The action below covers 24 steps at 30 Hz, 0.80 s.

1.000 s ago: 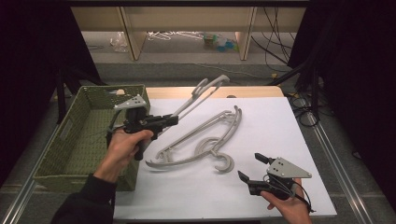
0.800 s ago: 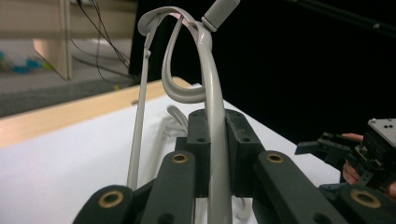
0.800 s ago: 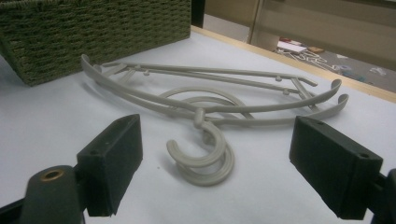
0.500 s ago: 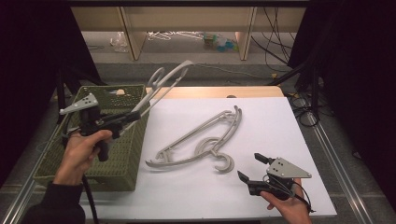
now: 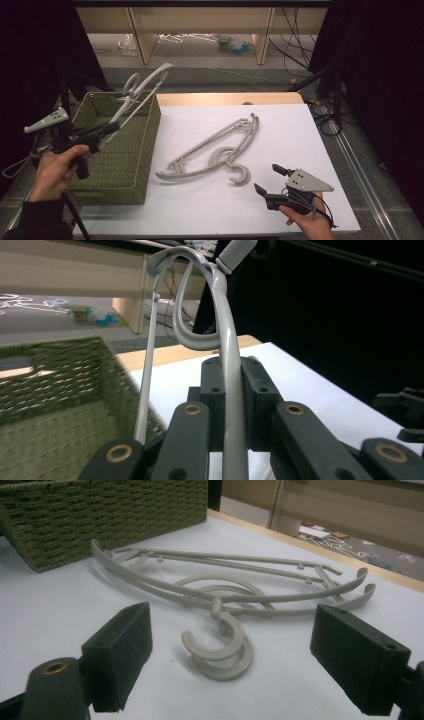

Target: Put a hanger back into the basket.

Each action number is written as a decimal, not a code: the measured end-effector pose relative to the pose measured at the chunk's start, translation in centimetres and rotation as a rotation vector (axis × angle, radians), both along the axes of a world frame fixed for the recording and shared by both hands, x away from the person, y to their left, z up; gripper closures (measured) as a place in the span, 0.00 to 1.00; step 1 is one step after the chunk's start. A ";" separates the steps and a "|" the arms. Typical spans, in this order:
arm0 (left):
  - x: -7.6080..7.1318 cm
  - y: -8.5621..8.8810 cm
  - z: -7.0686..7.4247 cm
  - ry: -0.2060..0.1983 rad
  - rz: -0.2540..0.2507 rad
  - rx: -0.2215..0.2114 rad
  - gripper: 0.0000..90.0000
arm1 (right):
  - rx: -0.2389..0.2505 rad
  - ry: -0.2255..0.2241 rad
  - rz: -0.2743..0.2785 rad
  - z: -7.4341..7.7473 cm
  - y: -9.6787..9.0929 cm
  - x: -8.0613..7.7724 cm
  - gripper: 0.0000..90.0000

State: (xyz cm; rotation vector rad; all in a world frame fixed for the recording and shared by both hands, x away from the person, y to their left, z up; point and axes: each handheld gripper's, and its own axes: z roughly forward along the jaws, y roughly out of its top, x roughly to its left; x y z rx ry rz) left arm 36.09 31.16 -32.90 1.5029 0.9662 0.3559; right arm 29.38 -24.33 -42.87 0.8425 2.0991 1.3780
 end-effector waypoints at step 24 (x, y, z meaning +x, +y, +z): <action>-0.3 4.4 -2.6 0.068 -0.008 0.089 0.90 | 0.009 0.013 -0.003 -0.1 0.1 0.0 0.20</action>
